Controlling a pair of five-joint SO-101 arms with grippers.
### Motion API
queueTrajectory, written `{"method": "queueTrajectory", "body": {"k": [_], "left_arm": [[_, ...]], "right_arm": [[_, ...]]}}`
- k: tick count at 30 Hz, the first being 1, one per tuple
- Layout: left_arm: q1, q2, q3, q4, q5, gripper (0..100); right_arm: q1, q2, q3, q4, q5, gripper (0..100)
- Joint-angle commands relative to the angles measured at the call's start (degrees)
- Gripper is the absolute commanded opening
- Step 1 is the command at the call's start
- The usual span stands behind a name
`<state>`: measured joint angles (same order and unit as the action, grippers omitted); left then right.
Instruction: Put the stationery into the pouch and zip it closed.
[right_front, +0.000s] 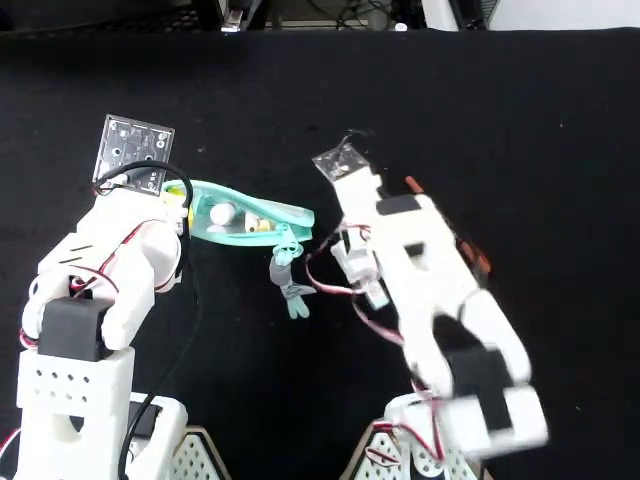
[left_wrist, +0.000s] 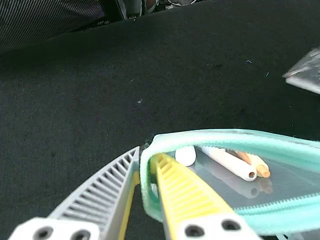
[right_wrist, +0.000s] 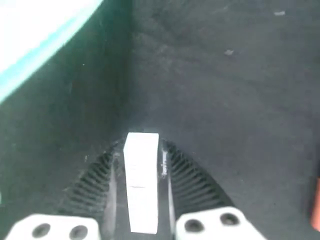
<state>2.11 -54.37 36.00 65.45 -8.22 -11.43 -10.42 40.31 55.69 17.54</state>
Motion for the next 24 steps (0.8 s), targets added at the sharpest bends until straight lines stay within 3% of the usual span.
{"method": "queueTrajectory", "body": {"k": [1, 9, 13, 18, 24], "left_arm": [[0.04, 0.88, 0.75, -0.26, -0.35, 4], [0.04, 0.88, 0.75, -0.26, -0.35, 4], [0.04, 0.88, 0.75, -0.35, -0.35, 4], [0.04, 0.88, 0.75, -0.35, -0.35, 4], [-0.40, 0.88, 0.75, -0.35, -0.44, 4]], "right_arm": [[0.26, -21.76, 5.85, -2.20, 0.09, 1.2], [-3.78, -59.21, 6.20, -2.37, 0.00, 1.2], [-8.88, -71.16, 0.75, -5.71, -5.45, 1.3], [-17.32, -73.80, -3.38, -10.90, -10.81, 1.4], [-24.26, -65.89, -3.65, -14.51, -10.99, 1.4]]}}
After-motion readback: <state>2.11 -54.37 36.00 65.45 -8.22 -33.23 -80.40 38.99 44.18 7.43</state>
